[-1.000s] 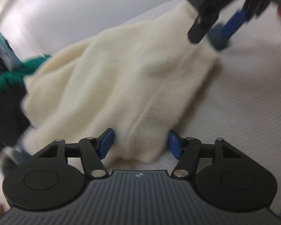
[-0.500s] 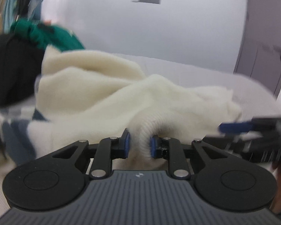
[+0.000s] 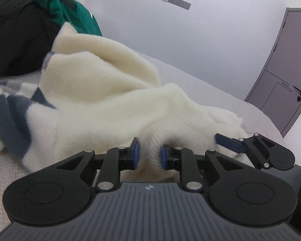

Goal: Fold large clothes

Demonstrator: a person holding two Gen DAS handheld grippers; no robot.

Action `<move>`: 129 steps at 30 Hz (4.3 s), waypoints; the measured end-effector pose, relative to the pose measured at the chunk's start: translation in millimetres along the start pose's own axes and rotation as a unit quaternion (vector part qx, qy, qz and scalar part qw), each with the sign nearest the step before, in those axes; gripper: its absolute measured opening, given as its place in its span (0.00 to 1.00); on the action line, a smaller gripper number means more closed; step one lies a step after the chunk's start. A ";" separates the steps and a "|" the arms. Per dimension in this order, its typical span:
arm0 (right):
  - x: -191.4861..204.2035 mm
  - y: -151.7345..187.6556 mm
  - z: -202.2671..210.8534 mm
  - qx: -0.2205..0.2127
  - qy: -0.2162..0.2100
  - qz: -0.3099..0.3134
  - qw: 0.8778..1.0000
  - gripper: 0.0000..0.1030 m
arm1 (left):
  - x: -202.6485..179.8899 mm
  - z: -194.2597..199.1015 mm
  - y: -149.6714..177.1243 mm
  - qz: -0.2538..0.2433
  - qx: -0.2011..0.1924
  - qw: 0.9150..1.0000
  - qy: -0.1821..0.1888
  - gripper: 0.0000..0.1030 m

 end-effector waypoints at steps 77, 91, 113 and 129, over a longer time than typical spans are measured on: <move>-77.5 13.2 84.8 -0.111 -0.051 -0.320 0.939 0.14 | -37.4 32.2 61.6 0.023 -0.079 0.967 -0.240 0.85; -77.2 19.3 66.9 -0.074 -0.018 -0.304 0.950 0.14 | -13.6 14.1 49.5 0.029 -0.073 0.960 -0.269 0.84; -71.0 32.7 58.3 -0.035 -0.017 -0.314 0.949 0.19 | 3.2 56.2 32.6 0.124 -0.108 0.971 -0.175 0.47; -94.7 -26.5 198.5 -0.148 -0.006 -0.309 0.939 0.19 | -60.2 216.5 21.6 0.092 -0.262 0.956 -0.095 0.26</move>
Point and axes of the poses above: each gripper's, at about its wrist camera, not at the fingertips, and z roughly against the way its jaws point, x to its left, y to its underside, the point moved 7 cm from there along -z, roughly the way its jaws point, and after that the axes turned 13 degrees about x, right-handed, at the moved point
